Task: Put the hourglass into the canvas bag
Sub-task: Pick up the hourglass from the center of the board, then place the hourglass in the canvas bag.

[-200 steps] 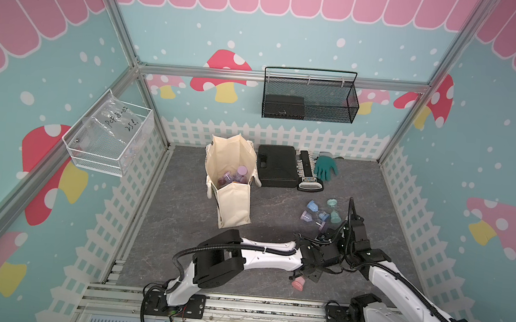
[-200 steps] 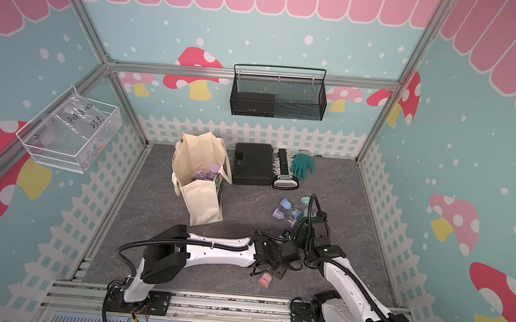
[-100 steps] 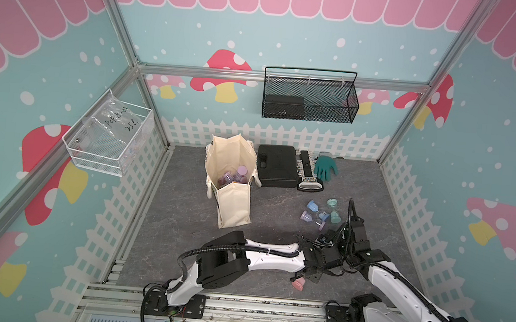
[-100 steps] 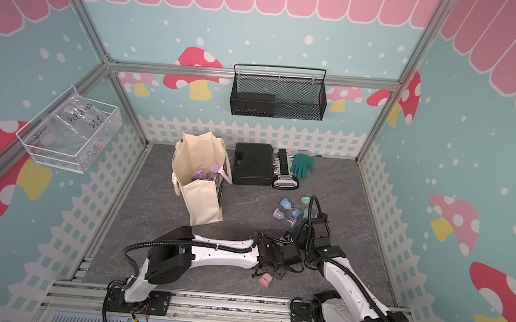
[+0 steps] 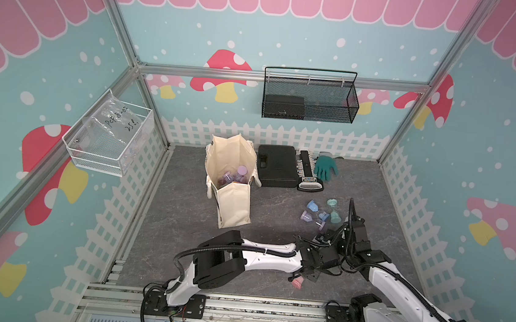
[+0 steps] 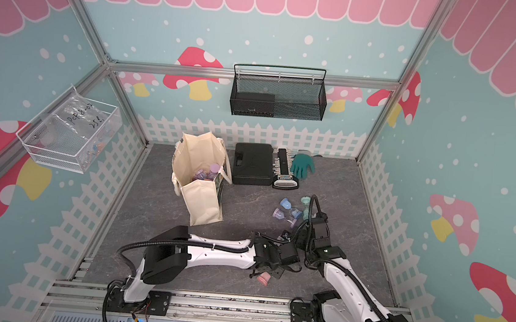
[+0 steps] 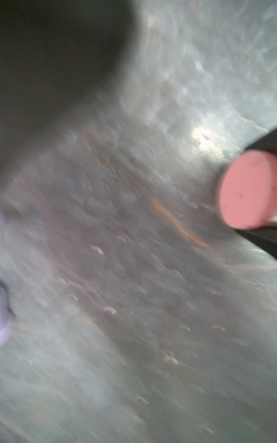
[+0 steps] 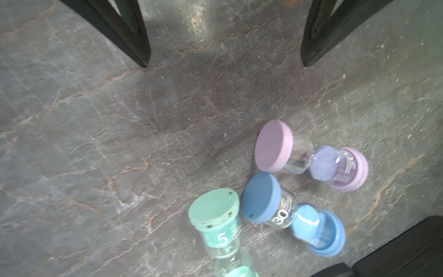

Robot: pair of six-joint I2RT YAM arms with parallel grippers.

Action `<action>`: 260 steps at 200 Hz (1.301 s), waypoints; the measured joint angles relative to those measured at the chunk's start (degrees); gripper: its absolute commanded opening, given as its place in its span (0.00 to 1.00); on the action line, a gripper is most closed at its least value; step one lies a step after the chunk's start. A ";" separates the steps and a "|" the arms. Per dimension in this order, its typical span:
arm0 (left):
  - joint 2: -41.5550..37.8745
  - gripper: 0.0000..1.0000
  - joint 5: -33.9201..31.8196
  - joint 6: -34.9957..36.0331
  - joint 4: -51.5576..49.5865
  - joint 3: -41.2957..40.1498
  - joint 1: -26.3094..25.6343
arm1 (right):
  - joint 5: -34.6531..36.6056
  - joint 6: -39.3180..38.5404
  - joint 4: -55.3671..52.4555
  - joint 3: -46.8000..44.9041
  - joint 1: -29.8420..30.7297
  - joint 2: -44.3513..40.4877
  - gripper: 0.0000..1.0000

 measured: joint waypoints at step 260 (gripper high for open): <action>-39.89 0.32 1.31 14.25 5.81 -20.87 14.62 | -16.11 -7.28 8.07 15.02 3.06 0.98 1.00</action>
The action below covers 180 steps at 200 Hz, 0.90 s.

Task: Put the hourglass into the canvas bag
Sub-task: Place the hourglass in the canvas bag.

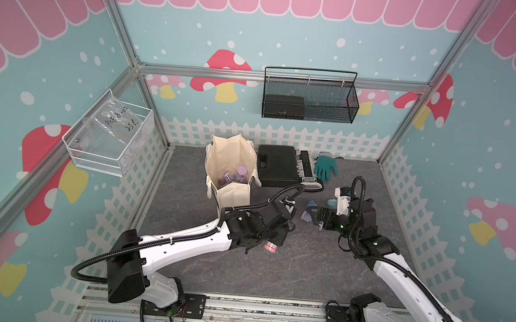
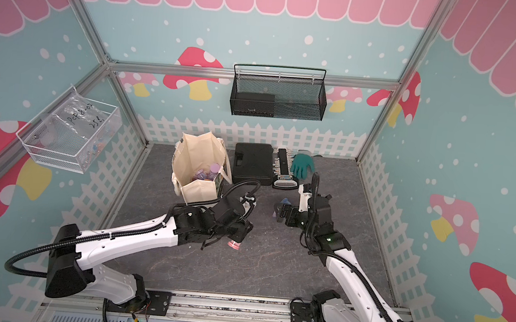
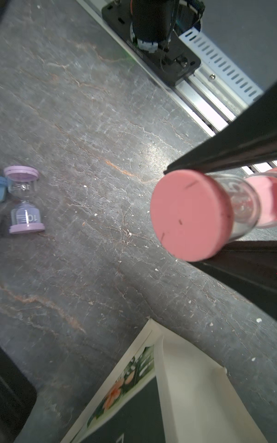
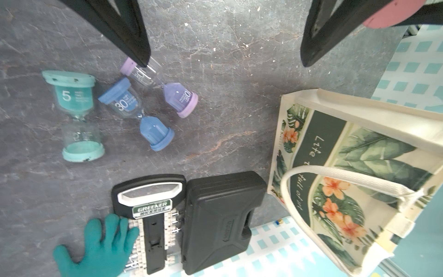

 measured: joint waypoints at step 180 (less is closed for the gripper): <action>-2.62 0.31 -14.67 5.90 -0.22 21.53 30.93 | -8.48 -5.09 24.92 8.81 13.86 11.61 0.99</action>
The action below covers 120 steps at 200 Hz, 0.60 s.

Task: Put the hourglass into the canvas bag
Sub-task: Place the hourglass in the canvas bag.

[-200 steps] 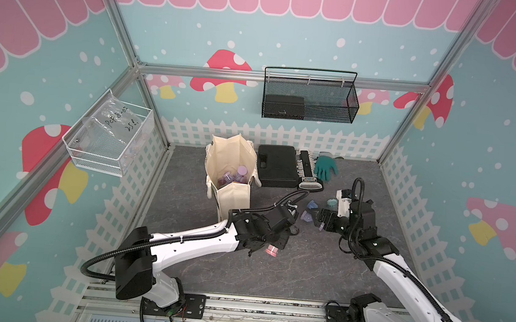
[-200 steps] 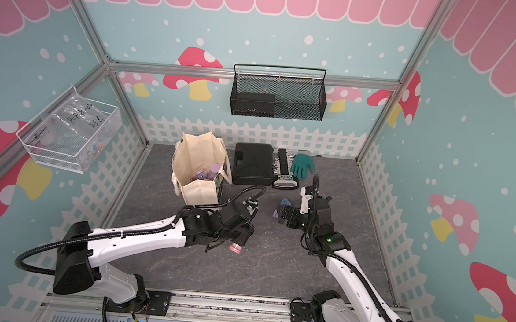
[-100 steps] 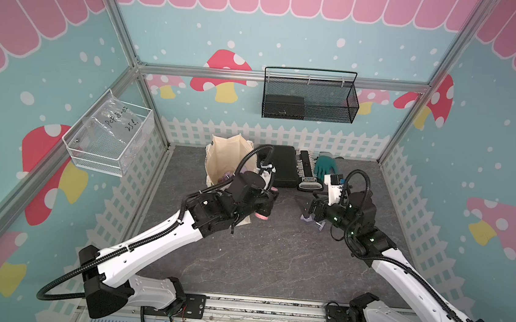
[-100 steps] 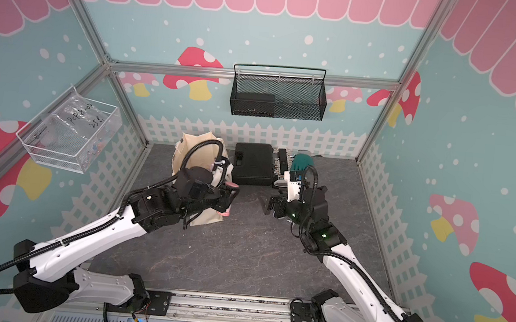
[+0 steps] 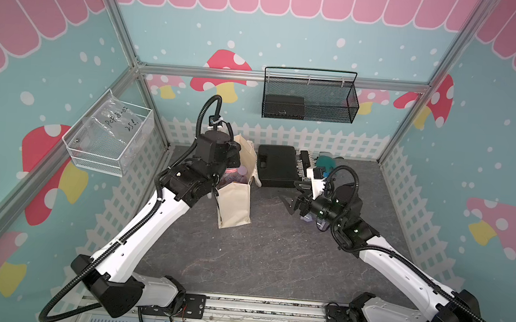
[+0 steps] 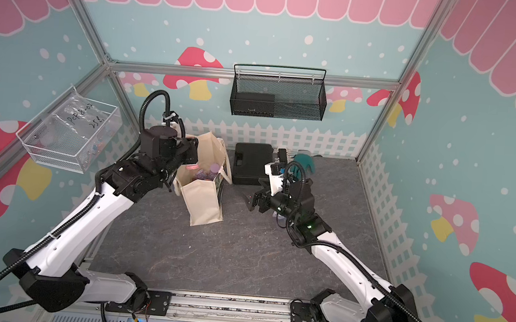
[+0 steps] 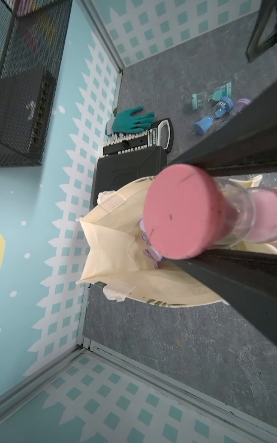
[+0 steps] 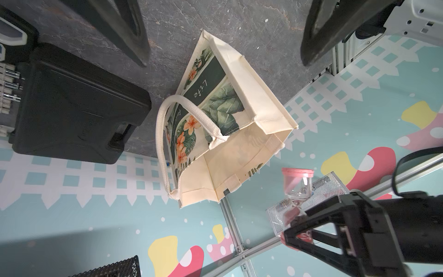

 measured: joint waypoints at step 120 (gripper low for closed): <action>15.72 0.34 2.73 -2.56 1.77 -1.70 6.73 | 2.69 -2.38 1.27 0.66 0.15 2.71 1.00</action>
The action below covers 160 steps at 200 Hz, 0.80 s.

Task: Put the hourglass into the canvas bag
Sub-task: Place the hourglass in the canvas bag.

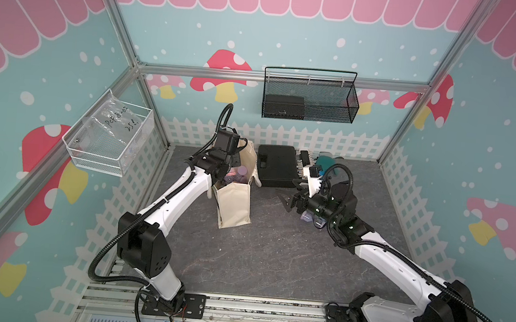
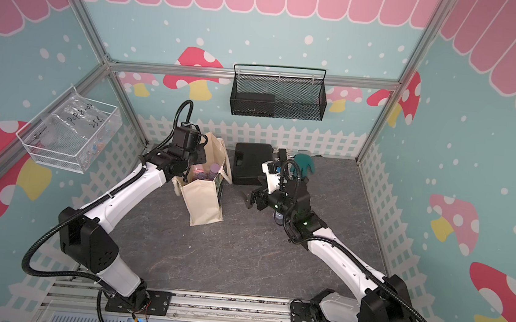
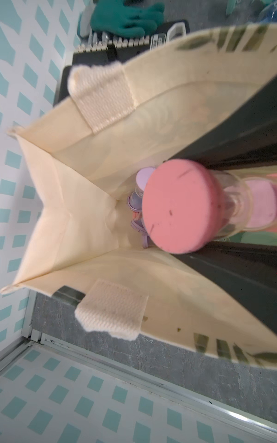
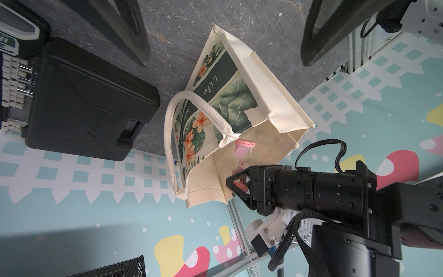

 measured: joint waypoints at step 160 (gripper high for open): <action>2.58 0.62 1.16 -2.12 -2.03 -2.19 0.07 | 4.31 -0.63 -0.48 0.00 0.00 -0.17 1.00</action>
